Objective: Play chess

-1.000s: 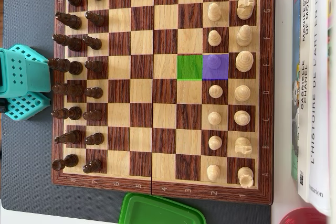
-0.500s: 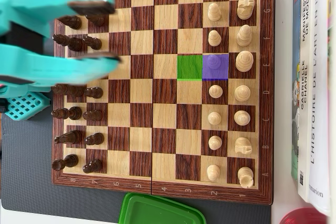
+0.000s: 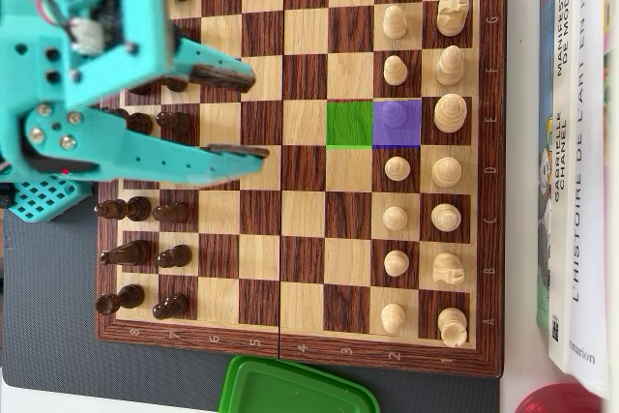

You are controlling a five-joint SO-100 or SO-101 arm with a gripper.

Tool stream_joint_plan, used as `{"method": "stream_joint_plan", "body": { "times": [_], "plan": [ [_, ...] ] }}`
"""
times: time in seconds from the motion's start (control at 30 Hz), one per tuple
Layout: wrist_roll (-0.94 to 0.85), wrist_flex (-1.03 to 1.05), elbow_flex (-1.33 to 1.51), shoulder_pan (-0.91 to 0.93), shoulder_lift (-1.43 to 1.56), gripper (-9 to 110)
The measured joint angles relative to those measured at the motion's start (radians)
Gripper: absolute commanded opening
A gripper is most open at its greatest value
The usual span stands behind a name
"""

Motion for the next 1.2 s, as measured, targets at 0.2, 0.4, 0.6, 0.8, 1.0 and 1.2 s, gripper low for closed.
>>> {"method": "stream_joint_plan", "body": {
  "times": [0.2,0.4,0.6,0.8,1.0,1.2],
  "plan": [
    [0.124,0.095,-0.192,0.003,-0.241,21],
    [0.249,0.161,-0.353,0.002,-0.483,21],
    [0.265,0.181,-0.465,0.003,-0.669,21],
    [0.265,0.181,-0.532,-0.009,-0.756,21],
    [0.265,0.181,-0.594,-0.011,-0.833,21],
    [0.265,0.181,-0.666,-0.011,-0.919,21]
  ]
}}
